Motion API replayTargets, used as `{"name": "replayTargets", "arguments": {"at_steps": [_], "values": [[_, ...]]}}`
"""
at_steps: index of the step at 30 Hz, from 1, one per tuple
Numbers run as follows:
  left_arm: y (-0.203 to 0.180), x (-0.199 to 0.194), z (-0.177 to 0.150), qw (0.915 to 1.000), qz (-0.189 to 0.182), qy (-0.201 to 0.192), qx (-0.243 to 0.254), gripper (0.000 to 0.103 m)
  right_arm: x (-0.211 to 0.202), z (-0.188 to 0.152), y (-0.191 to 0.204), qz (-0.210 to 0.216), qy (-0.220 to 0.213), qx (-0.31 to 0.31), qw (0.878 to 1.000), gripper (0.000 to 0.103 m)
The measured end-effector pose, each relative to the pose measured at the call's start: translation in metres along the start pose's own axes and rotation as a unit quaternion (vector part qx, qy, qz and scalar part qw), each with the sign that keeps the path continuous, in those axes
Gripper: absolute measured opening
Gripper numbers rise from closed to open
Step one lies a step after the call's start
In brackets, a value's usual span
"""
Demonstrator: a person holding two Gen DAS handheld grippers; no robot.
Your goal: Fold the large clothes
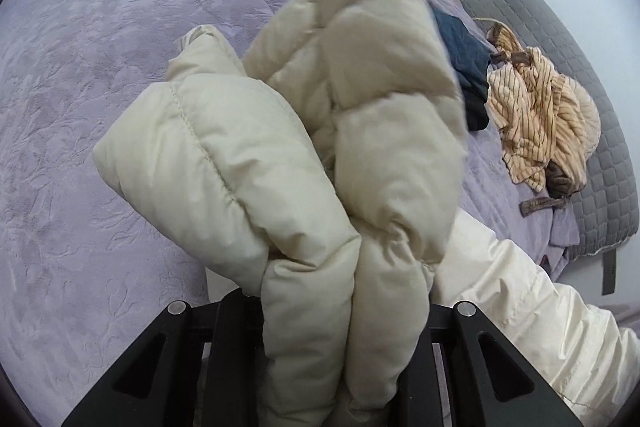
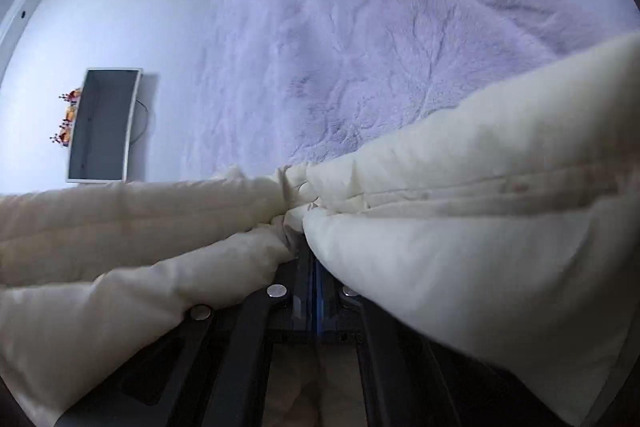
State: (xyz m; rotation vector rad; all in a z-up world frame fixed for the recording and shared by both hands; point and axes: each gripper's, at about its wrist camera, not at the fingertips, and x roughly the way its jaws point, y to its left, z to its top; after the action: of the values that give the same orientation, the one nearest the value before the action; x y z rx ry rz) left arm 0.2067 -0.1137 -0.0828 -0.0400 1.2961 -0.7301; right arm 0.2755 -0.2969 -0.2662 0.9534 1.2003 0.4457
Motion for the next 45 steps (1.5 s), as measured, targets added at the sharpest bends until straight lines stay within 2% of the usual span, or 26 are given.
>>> {"name": "replayTargets", "arguments": {"at_steps": [4, 8, 11, 15, 18, 21, 24, 25, 28, 30, 31, 32, 34, 37, 41, 45], "values": [[-0.002, 0.015, 0.004, 0.9999, 0.004, 0.002, -0.014, 0.025, 0.023, 0.007, -0.002, -0.015, 0.025, -0.036, 0.999, 0.000], [-0.006, 0.015, 0.005, 0.9998, 0.009, 0.000, -0.016, 0.025, 0.021, 0.006, -0.009, 0.002, 0.035, -0.009, 0.999, 0.000], [-0.003, 0.012, 0.004, 0.9998, 0.011, 0.001, -0.019, 0.025, -0.003, 0.011, -0.003, -0.011, 0.041, -0.005, 0.999, 0.000], [0.000, 0.011, 0.006, 0.9995, 0.014, 0.004, -0.028, 0.025, -0.072, -0.001, 0.015, -0.061, -0.001, -0.035, 0.998, 0.001], [-0.003, 0.012, 0.007, 0.9995, 0.016, 0.008, -0.025, 0.025, -0.127, -0.032, 0.015, -0.117, -0.039, -0.035, 0.992, 0.003], [-0.006, 0.014, 0.009, 0.9995, 0.020, 0.013, -0.020, 0.025, -0.176, -0.081, -0.003, -0.165, -0.064, -0.016, 0.984, 0.003], [-0.010, 0.018, 0.009, 0.9994, 0.026, 0.021, -0.009, 0.025, -0.209, -0.136, -0.031, -0.212, -0.083, 0.005, 0.974, 0.003], [-0.012, 0.019, 0.009, 0.9993, 0.028, 0.024, -0.004, 0.025, -0.213, -0.153, -0.037, -0.214, -0.086, 0.016, 0.973, 0.003], [-0.025, 0.021, 0.010, 0.9987, 0.036, 0.032, 0.015, 0.025, -0.206, -0.175, -0.072, -0.192, -0.088, 0.045, 0.976, 0.003], [-0.038, 0.021, 0.009, 0.9982, 0.037, 0.035, 0.032, 0.031, -0.200, -0.178, -0.092, -0.170, -0.089, 0.061, 0.979, 0.003], [-0.045, 0.020, 0.009, 0.9982, 0.029, 0.035, 0.038, 0.041, -0.197, -0.177, -0.100, -0.160, -0.091, 0.065, 0.981, 0.002], [-0.052, 0.020, 0.008, 0.9983, 0.015, 0.035, 0.044, 0.055, -0.193, -0.174, -0.107, -0.153, -0.093, 0.069, 0.982, 0.001], [-0.070, 0.020, 0.007, 0.9977, -0.005, 0.032, 0.060, 0.063, -0.192, -0.173, -0.119, -0.129, -0.096, 0.079, 0.984, 0.001], [-0.088, 0.028, 0.009, 0.9955, -0.040, 0.039, 0.076, 0.063, -0.193, -0.172, -0.133, -0.105, -0.098, 0.084, 0.986, 0.001], [-0.102, 0.045, 0.009, 0.9901, -0.104, 0.047, 0.082, 0.063, -0.204, -0.176, -0.152, -0.078, -0.097, 0.093, 0.988, 0.000], [-0.099, 0.066, 0.008, 0.9869, -0.133, 0.063, 0.066, 0.063, -0.215, -0.171, -0.170, -0.037, -0.090, 0.124, 0.987, 0.000]]}}
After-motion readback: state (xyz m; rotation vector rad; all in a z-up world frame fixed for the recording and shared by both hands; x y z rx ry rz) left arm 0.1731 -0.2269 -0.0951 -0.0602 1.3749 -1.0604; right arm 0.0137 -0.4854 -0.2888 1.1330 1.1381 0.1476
